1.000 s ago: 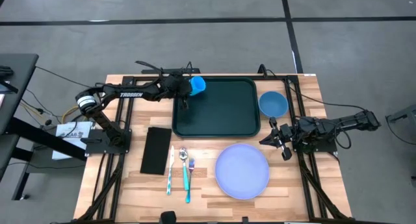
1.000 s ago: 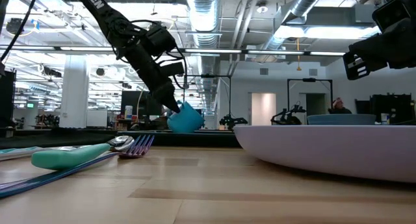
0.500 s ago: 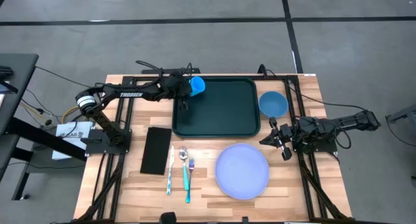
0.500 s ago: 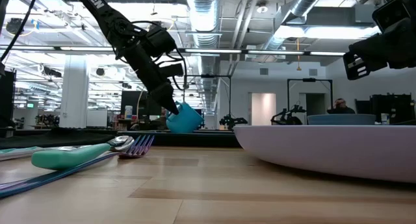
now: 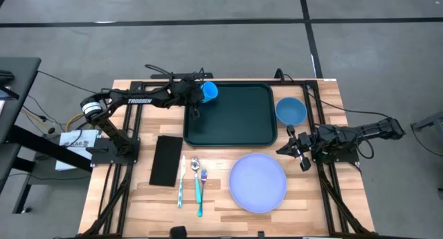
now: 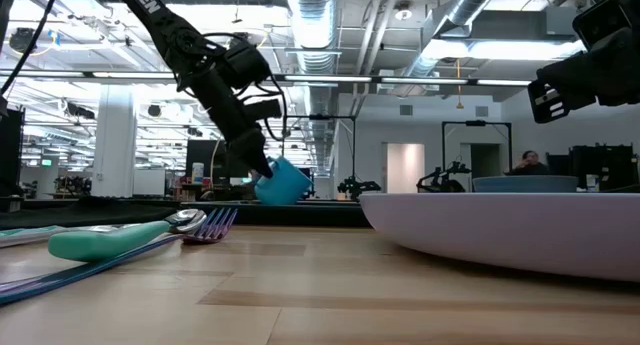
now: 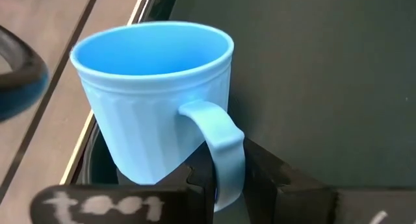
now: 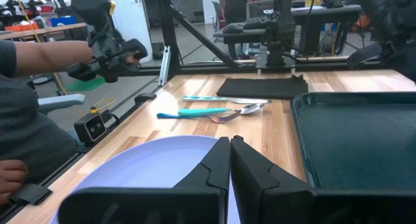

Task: Set up tray
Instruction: Put the blue mug in the top left corner of the black tray

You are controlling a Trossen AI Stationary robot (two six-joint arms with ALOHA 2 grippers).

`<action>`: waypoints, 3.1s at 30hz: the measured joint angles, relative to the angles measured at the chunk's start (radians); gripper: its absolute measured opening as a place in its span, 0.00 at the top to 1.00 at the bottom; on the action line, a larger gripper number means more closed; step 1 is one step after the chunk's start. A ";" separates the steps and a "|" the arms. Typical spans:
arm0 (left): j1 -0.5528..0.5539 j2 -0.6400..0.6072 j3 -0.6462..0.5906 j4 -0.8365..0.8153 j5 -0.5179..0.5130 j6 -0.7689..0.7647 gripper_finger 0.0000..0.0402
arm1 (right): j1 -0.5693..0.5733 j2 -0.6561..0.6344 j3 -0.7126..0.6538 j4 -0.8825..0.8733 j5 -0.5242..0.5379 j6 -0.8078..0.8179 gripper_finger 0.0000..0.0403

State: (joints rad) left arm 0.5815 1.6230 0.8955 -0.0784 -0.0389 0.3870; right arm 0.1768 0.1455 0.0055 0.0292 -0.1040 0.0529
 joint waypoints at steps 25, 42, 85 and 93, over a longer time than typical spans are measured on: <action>0.031 0.000 0.000 -0.100 -0.138 0.059 0.73 | 0.000 0.000 0.000 0.000 0.000 0.000 0.99; 0.042 0.000 0.000 -0.145 -0.302 0.137 0.73 | 0.000 0.000 0.000 0.000 0.000 0.000 0.99; 0.202 0.000 0.000 0.013 -0.307 0.176 0.73 | 0.000 0.000 0.000 0.000 0.000 0.000 0.99; 0.219 0.000 0.000 0.056 -0.330 0.176 0.73 | 0.000 0.000 0.000 0.000 0.000 0.000 0.99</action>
State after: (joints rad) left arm 0.8005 1.6230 0.8955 -0.0221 -0.3689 0.5635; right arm 0.1767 0.1455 0.0055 0.0292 -0.1041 0.0528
